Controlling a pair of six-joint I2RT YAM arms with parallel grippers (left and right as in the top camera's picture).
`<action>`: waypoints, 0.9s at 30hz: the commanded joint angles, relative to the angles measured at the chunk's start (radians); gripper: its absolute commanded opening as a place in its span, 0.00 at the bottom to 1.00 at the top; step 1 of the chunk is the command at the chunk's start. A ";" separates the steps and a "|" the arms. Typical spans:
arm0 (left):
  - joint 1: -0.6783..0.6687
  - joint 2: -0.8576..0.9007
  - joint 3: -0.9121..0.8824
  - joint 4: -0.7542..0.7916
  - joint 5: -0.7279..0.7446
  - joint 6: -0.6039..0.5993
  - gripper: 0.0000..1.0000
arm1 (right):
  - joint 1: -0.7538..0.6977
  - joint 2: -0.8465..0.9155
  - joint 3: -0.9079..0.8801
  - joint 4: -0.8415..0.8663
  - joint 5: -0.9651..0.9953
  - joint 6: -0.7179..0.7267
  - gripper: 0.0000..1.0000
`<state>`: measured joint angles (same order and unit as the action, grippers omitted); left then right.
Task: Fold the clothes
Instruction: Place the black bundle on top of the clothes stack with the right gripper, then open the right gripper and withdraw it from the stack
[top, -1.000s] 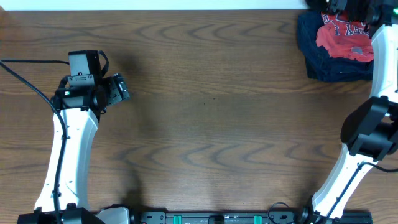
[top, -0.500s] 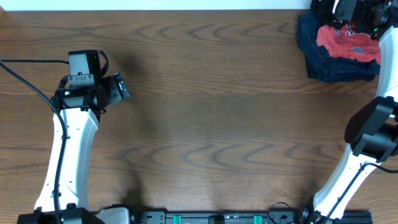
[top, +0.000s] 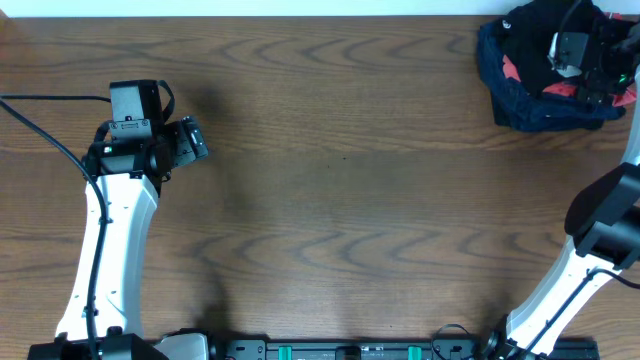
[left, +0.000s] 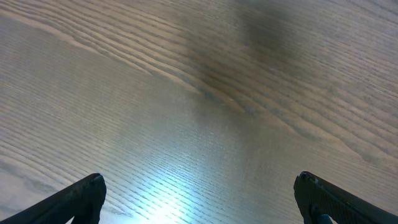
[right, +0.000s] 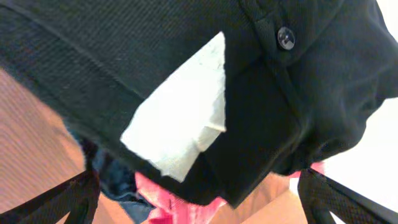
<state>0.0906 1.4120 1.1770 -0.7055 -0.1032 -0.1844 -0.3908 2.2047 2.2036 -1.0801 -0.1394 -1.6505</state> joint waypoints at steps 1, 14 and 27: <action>0.005 0.006 0.011 0.001 0.006 -0.012 0.98 | 0.003 -0.069 0.013 -0.026 -0.010 0.050 0.99; 0.005 0.006 0.011 0.000 0.018 -0.013 0.98 | 0.041 -0.351 0.013 -0.066 -1.043 0.319 0.99; 0.005 0.006 0.011 0.000 0.018 -0.013 0.98 | 0.280 -0.394 0.013 -0.063 -1.299 0.775 0.99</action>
<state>0.0906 1.4120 1.1770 -0.7059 -0.0849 -0.1844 -0.1749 1.8061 2.2131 -1.1408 -1.3254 -1.0035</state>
